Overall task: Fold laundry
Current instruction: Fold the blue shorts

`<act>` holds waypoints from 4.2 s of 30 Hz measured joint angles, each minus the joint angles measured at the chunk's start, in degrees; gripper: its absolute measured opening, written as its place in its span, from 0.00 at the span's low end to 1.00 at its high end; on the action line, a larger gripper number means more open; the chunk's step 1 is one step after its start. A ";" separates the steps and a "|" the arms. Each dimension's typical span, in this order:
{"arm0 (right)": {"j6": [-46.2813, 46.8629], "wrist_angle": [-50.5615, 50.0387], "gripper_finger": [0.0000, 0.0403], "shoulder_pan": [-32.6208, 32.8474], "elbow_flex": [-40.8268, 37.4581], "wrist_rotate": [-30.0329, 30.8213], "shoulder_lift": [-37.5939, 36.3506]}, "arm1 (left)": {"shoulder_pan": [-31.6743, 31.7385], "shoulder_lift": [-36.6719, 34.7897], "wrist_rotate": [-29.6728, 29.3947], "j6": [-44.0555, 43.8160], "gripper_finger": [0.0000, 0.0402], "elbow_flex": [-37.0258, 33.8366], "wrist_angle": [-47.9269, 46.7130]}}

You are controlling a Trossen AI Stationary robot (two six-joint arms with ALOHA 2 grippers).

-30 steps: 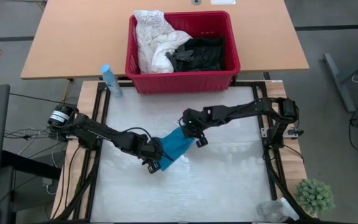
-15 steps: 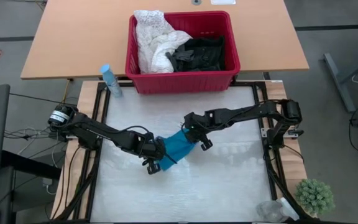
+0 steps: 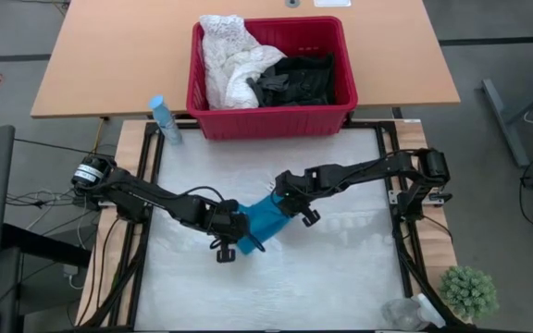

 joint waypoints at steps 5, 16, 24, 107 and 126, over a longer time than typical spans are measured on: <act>0.79 -3.11 0.22 0.07 0.00 -0.35 0.02 | 0.02 0.00 0.31 3.05 0.13 0.00 -0.10; 1.11 -5.58 0.22 0.64 0.00 -1.86 0.02 | 0.24 0.00 0.41 4.36 0.39 0.00 -2.79; 1.13 -6.91 0.23 3.17 0.00 -1.92 0.04 | 2.17 -3.96 -11.06 -3.80 0.41 -0.09 -3.57; 7.76 -4.90 0.47 2.47 0.00 -2.12 0.09 | 11.35 -3.80 -6.50 -11.74 0.00 -9.05 -5.66; 7.63 -5.20 0.47 2.62 1.77 -3.23 0.09 | 12.39 0.61 -7.96 -11.90 0.00 -13.79 1.50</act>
